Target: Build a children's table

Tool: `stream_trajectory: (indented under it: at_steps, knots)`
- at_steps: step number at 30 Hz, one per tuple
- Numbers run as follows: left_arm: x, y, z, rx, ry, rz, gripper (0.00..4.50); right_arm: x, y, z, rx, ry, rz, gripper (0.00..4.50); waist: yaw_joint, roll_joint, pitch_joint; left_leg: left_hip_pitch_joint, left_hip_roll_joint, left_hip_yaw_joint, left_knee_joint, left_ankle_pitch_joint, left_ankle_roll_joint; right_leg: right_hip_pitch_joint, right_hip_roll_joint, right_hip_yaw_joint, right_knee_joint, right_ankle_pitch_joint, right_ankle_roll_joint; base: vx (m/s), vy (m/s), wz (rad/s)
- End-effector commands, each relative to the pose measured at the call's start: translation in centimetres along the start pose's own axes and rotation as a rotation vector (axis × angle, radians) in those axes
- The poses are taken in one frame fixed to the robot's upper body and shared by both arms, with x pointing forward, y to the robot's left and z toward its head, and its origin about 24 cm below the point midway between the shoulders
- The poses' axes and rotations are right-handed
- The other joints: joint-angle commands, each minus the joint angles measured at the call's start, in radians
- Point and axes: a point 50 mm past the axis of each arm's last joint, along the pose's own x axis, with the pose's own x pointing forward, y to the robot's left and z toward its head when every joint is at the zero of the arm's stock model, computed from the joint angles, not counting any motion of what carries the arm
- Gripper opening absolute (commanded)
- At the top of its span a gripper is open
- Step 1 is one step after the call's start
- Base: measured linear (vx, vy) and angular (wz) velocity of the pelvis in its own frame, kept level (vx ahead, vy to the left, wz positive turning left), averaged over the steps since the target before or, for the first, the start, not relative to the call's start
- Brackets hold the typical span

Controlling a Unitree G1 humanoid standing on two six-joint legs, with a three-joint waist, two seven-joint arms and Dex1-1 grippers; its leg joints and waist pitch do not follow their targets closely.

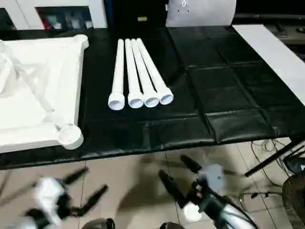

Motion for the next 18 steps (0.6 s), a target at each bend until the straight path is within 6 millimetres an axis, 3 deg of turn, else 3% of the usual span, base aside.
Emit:
stream_trajectory:
  at_steps: [1, 3, 5, 6, 7, 8, 9, 11, 12, 13, 14, 15, 16, 17, 18]
  knots:
    - [-0.5, 0.0, 2.5, -0.015, -0.062, 0.016, 4.48, 0.2, -0.2, 2.2, -0.020, -0.043, -0.056, 4.50, 0.000, 0.010, -0.024, 0.014, 0.066, -0.034, -0.086, -0.208, 0.081, 0.026, -0.050, 0.050, -0.060, 0.021, -0.156, 0.000, 0.000, 0.00]
    - [-0.8, 0.6, 4.3, 0.007, -0.093, 0.076, 4.48, 0.9, -0.5, 4.1, -0.029, -0.090, -0.105, 4.50, -0.001, 0.005, -0.021, 0.016, 0.062, -0.031, -0.087, -0.193, 0.067, 0.025, -0.044, 0.049, -0.063, 0.014, -0.167, 0.000, 0.000, 0.00]
    - [-0.7, 0.8, 4.7, 0.022, -0.097, 0.096, 4.48, 1.1, -0.5, 4.7, -0.035, -0.108, -0.114, 4.50, -0.002, 0.005, -0.023, 0.019, 0.059, -0.029, -0.086, -0.203, 0.051, 0.026, -0.044, 0.052, -0.064, -0.036, -0.147, 0.000, 0.000, 0.00]
    - [-0.3, 1.8, 6.5, 0.102, -0.124, 0.175, 4.48, 1.9, -1.0, 5.8, -0.125, -0.117, -0.172, 4.50, -0.001, 0.006, -0.031, 0.024, 0.060, -0.029, -0.085, -0.206, 0.024, 0.027, -0.045, 0.054, -0.066, -0.074, -0.128, 0.000, 0.000, 0.00]
    - [-0.2, 1.8, 6.5, 0.104, -0.125, 0.177, 4.48, 1.9, -1.0, 5.8, -0.126, -0.115, -0.172, 4.50, -0.001, 0.006, -0.031, 0.024, 0.060, -0.029, -0.085, -0.206, 0.024, 0.027, -0.045, 0.054, -0.066, -0.074, -0.128, 0.000, 0.000, 0.00]
    - [-0.1, 2.4, 7.0, 0.133, -0.120, 0.232, 4.48, 2.2, -1.0, 6.1, -0.150, -0.105, -0.190, 4.50, 0.005, 0.018, -0.050, 0.032, 0.057, -0.031, -0.078, -0.186, 0.004, 0.034, -0.043, 0.052, -0.059, -0.057, -0.124, 0.000, 0.000, 0.00]
    - [0.1, 3.4, 7.7, 0.140, -0.135, 0.326, 4.48, 2.4, -1.3, 6.0, -0.147, -0.099, -0.244, 4.50, 0.009, 0.024, -0.059, 0.033, 0.051, -0.031, -0.072, -0.158, -0.018, 0.038, -0.039, 0.051, -0.054, -0.001, -0.125, 0.000, 0.000, 0.00]
    - [0.1, 3.4, 7.7, 0.140, -0.135, 0.326, 4.48, 2.4, -1.3, 6.0, -0.147, -0.099, -0.244, 4.50, 0.008, 0.017, -0.061, 0.030, 0.048, -0.030, -0.068, -0.138, -0.017, 0.040, -0.039, 0.051, -0.054, 0.033, -0.122, 0.000, 0.000, 0.00]
    - [0.0, 3.7, 8.1, 0.125, -0.145, 0.363, 4.48, 2.5, -1.5, 6.1, -0.132, -0.098, -0.281, 4.50, 0.011, 0.017, -0.071, 0.027, 0.045, -0.031, -0.062, -0.094, -0.009, 0.047, -0.038, 0.051, -0.046, 0.101, -0.114, 0.000, 0.000, 0.00]
    - [2.1, 5.1, 7.9, 0.078, -0.148, 0.454, 4.48, 2.6, -2.4, 5.5, -0.113, -0.061, -0.384, 4.50, 0.011, 0.017, -0.071, 0.027, 0.045, -0.031, -0.062, -0.094, -0.009, 0.047, -0.038, 0.051, -0.046, 0.101, -0.114, 0.000, 0.000, 0.00]
    - [3.9, 5.9, 7.5, 0.037, -0.118, 0.529, 4.48, 2.7, -3.2, 5.0, -0.091, -0.015, -0.466, 4.50, 0.005, 0.041, -0.073, 0.039, 0.043, -0.030, -0.064, -0.098, -0.034, 0.036, -0.029, 0.047, -0.048, 0.110, -0.117, 0.000, 0.000, 0.00]
    - [4.6, 6.1, 7.4, 0.037, -0.106, 0.556, 4.48, 2.8, -3.5, 4.7, -0.078, 0.010, -0.502, 4.50, 0.009, 0.039, -0.074, 0.037, 0.033, -0.028, -0.056, -0.126, -0.040, 0.036, -0.038, 0.052, -0.047, 0.070, -0.133, -0.057, 0.012, 0.02]
    - [5.2, 5.9, 7.2, 0.035, -0.096, 0.536, 4.48, 3.0, -3.9, 4.6, -0.073, 0.013, -0.531, 4.50, 0.018, 0.035, -0.073, 0.019, 0.031, -0.027, -0.056, -0.152, -0.022, 0.049, -0.056, 0.062, -0.055, -0.011, -0.131, -0.084, 0.007, -0.03]
    - [5.8, 5.6, 7.0, 0.049, -0.081, 0.518, 4.48, 3.2, -4.1, 4.6, -0.095, 0.006, -0.543, 4.50, 0.019, 0.034, -0.075, 0.019, 0.036, -0.028, -0.059, -0.167, -0.013, 0.048, -0.061, 0.062, -0.061, -0.063, -0.127, -0.084, 0.007, -0.03]
    - [6.9, 5.0, 7.4, 0.076, -0.081, 0.479, 4.48, 3.9, -4.2, 4.4, -0.132, 0.010, -0.533, 4.50, 0.015, 0.028, -0.076, 0.008, 0.035, -0.029, -0.057, -0.160, 0.007, 0.055, -0.068, 0.064, -0.065, -0.122, -0.122, -0.066, 0.001, -0.07]
